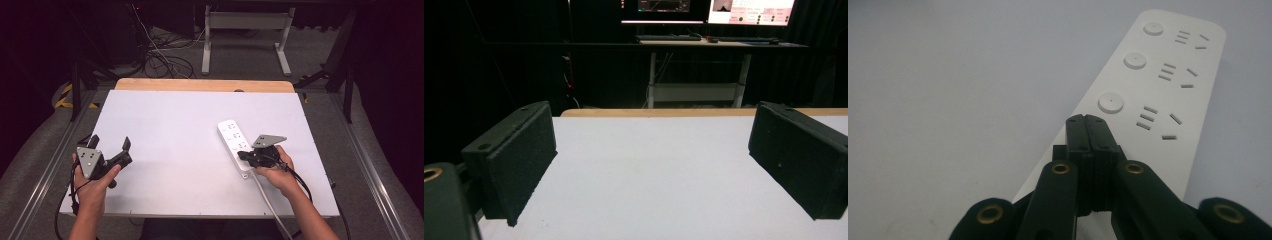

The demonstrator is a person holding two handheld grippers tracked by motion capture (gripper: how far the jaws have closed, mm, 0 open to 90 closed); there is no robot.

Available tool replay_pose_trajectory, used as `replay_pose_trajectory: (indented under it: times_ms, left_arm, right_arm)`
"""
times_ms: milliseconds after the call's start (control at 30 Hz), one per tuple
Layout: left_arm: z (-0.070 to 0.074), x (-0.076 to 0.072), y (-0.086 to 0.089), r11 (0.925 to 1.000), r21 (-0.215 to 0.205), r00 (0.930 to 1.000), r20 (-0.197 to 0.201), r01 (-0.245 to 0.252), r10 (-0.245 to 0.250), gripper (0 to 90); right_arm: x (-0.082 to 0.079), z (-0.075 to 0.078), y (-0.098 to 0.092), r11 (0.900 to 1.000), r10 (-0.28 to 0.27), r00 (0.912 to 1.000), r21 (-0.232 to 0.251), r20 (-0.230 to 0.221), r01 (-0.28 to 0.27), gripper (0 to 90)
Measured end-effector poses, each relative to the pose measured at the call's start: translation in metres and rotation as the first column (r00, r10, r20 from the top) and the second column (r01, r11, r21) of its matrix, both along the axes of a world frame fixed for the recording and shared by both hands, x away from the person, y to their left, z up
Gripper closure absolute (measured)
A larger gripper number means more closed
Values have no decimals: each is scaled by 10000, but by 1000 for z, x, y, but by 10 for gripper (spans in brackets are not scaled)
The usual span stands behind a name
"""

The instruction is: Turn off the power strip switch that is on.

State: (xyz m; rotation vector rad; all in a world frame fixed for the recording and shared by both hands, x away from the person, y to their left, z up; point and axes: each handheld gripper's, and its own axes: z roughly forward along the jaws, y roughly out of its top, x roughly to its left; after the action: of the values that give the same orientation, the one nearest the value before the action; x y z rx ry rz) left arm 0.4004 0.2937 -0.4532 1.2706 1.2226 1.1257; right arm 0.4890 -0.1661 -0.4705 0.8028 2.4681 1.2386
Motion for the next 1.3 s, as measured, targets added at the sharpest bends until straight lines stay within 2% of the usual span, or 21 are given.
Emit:
replay_pose_trajectory:
  times_ms: [100,233,467,633,1000,1033,1100,1300]
  left_arm:
    - [0,-1,0,10000,-52,10000,8,-43,43,56]
    - [1,-2,1,10000,-66,10000,38,-60,60,56]
    - [1,-2,2,10000,-70,10000,37,-45,46,56]
    - [0,-1,2,9999,-126,10000,33,-62,62,56]
    - [0,-3,1,9999,-115,10000,30,-84,84,56]
    - [1,-3,1,9999,-102,10000,14,-48,48,56]
    - [0,-3,1,9999,-125,10000,9,-70,70,57]
    - [1,-4,3,9999,-119,9999,22,-102,102,56]
  right_arm:
    - [-2,-1,3,9999,23,10000,166,-87,-22,900]
    - [-4,0,7,9999,-77,9999,-129,107,79,900]
    - [-4,-1,6,10000,-96,9999,-26,54,96,900]
    - [-2,-1,0,9995,-299,9996,82,-19,299,900]
    - [-5,-2,4,9990,-429,9985,-109,326,433,900]
    - [-6,0,6,9984,-430,9983,-355,401,444,900]
    - [-6,0,7,9978,-452,9980,-457,438,472,900]
    - [-8,-1,7,9978,-517,9974,-389,499,536,900]
